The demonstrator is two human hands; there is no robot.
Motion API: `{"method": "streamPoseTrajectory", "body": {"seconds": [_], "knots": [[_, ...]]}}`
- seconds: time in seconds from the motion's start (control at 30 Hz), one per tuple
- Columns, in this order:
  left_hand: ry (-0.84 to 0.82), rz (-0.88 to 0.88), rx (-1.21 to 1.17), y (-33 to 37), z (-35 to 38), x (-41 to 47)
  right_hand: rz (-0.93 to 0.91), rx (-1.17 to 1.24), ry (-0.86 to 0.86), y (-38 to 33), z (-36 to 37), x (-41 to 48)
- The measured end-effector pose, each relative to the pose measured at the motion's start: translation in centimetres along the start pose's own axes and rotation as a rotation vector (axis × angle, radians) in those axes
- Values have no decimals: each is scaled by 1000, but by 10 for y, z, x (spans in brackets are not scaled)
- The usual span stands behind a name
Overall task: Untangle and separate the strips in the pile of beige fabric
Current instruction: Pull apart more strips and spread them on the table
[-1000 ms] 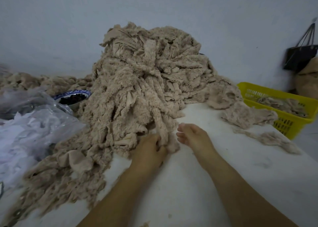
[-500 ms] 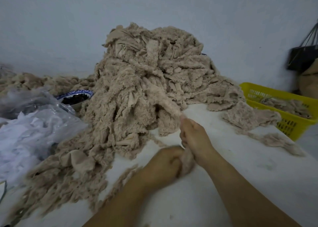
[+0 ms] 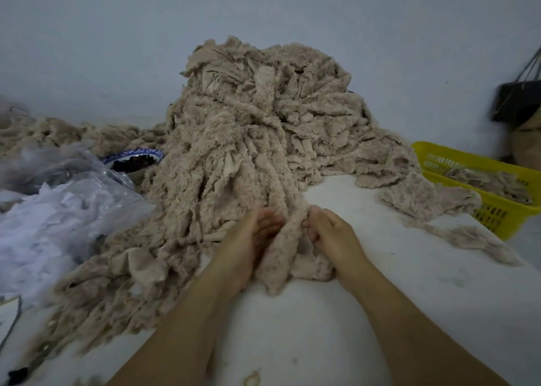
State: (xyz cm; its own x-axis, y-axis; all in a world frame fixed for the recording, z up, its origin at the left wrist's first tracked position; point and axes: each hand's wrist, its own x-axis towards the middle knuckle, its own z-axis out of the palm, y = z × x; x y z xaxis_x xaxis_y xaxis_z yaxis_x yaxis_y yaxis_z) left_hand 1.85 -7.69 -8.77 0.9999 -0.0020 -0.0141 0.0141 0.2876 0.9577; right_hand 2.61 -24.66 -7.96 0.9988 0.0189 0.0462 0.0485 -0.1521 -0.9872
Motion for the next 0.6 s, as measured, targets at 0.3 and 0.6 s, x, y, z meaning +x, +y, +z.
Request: {"method": "streamPoseTrajectory", "body": {"seconds": [0.3,0.6], "knots": [[-53,134,702,-6,7,-8,-59,-63,117,0,-8,13],[172,-33,517,-6,29,38,159,505,294,9,-35,30]]}}
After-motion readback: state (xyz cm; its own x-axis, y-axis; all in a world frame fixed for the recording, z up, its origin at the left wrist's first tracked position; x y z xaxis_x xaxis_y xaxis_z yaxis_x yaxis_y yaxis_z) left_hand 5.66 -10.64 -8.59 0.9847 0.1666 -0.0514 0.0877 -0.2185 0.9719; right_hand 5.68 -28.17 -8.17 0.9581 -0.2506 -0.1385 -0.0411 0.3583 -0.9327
